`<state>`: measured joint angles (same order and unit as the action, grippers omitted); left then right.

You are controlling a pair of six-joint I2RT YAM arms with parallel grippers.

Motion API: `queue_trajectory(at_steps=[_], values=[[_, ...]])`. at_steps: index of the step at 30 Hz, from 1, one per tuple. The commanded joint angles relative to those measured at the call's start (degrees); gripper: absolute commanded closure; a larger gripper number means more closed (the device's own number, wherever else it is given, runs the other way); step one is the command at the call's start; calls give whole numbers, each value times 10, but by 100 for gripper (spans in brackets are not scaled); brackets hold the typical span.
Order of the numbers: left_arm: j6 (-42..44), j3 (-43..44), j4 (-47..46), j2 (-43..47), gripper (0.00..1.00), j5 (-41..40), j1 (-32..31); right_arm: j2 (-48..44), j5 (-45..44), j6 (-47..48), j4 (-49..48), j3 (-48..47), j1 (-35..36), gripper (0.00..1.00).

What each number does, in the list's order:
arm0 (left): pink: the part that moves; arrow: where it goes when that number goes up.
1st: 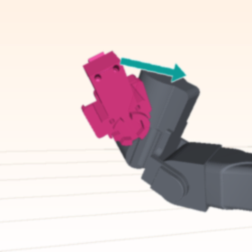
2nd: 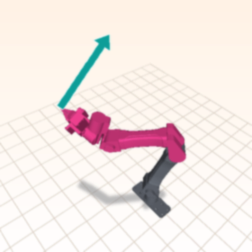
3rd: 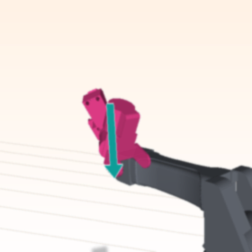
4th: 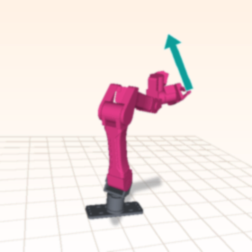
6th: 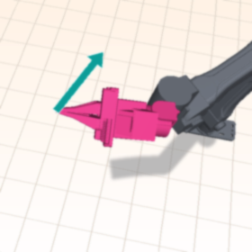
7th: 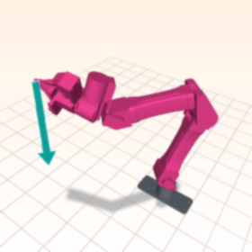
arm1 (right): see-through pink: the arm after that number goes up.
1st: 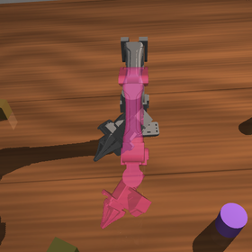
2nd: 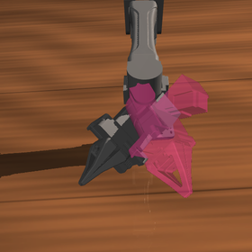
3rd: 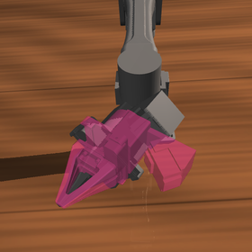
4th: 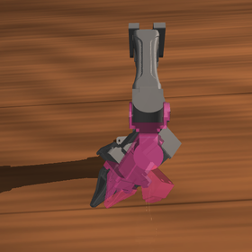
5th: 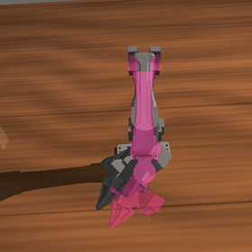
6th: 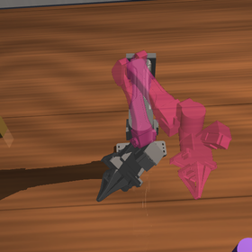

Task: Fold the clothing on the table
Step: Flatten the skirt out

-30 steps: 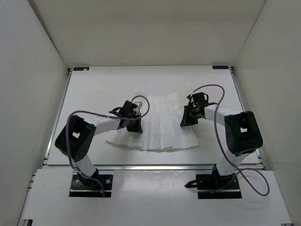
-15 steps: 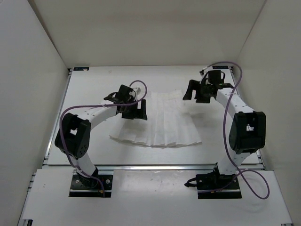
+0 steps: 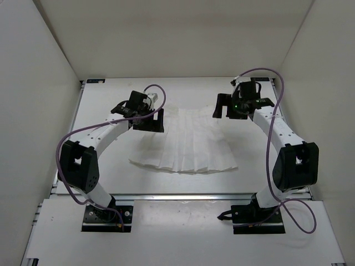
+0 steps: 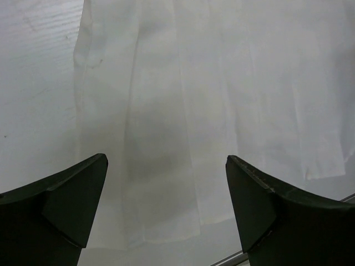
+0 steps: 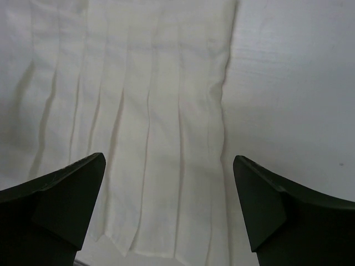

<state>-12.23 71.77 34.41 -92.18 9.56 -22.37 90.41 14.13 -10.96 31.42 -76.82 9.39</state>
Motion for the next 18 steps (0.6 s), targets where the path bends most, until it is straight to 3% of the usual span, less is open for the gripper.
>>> queue_trajectory(at_steps=[1, 10, 18], values=[[8, -20, -4, 43, 2, -10, 4, -8, -16, -15, -4, 36, 3, 2], [11, -41, -22, 52, 1, -19, 2, -17, -9, -11, -20, 66, -2, 3], [30, -77, -114, 54, 1, -75, -21, 64, -7, -1, -56, 37, -20, 3]])
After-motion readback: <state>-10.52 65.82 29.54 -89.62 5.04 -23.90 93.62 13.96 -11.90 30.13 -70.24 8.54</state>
